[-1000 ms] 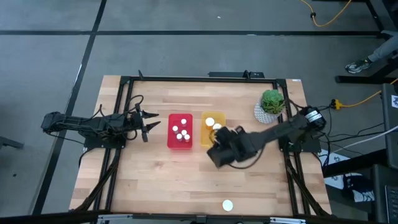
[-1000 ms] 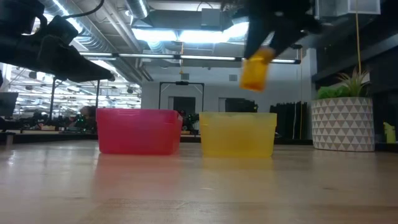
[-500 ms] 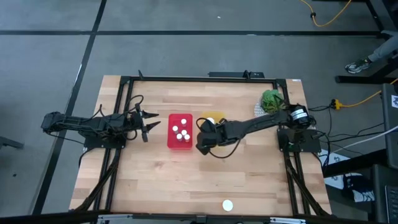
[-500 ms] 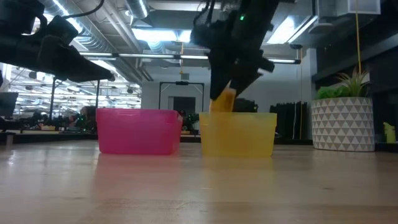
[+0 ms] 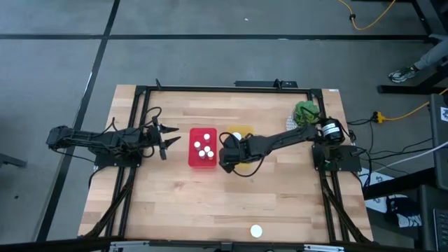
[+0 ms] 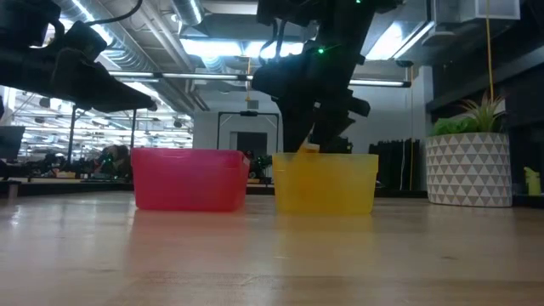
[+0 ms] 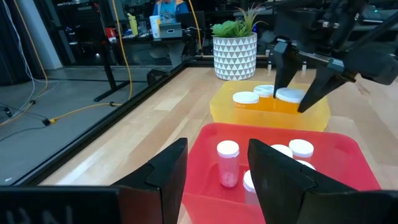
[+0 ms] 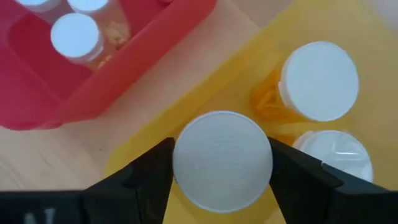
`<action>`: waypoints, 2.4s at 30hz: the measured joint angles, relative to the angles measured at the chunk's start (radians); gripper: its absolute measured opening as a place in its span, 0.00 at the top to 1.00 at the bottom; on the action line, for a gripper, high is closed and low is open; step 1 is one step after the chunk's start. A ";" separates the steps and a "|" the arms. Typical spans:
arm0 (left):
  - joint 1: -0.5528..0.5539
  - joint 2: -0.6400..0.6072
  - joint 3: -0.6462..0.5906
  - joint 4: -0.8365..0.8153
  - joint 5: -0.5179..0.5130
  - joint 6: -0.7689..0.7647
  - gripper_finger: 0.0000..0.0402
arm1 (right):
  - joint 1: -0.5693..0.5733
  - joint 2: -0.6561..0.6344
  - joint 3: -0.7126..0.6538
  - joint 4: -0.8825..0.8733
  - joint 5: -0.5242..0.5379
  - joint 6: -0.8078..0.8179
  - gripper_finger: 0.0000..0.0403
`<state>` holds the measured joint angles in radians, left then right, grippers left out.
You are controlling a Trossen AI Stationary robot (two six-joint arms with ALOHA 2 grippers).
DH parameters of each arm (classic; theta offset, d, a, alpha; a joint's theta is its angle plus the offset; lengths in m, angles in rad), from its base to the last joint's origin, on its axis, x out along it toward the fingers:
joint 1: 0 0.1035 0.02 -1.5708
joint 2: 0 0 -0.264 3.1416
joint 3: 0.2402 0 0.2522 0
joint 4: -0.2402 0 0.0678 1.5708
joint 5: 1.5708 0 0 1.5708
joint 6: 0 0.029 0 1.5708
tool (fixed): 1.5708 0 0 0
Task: Pick and place medicine bottles into bin by pill shape (circle, oval)
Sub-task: Put the large orange pill bottle into the yellow bin
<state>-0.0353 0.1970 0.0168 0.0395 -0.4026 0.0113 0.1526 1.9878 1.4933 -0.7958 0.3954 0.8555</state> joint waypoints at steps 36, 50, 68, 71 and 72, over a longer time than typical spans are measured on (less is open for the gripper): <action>0.000 0.000 0.000 0.000 0.000 0.000 0.60 | 0.583 -0.164 0.001 -0.292 0.072 0.524 0.34; 0.000 0.000 0.000 0.000 0.000 0.000 0.59 | 0.835 -0.071 0.001 -0.056 0.107 0.708 0.40; 0.000 0.000 0.000 0.000 0.000 0.000 0.60 | 0.850 0.006 0.002 0.164 0.016 0.661 0.60; 0.000 0.000 0.000 0.000 0.000 0.000 0.60 | 0.836 0.006 0.002 0.111 -0.023 0.662 0.62; 0.000 0.000 0.000 0.000 0.000 0.000 0.59 | 0.831 0.006 0.002 0.092 -0.043 0.666 0.63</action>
<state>-0.0353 0.1967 0.0170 0.0395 -0.4023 0.0113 0.9834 1.9942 1.4952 -0.7033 0.3527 1.5214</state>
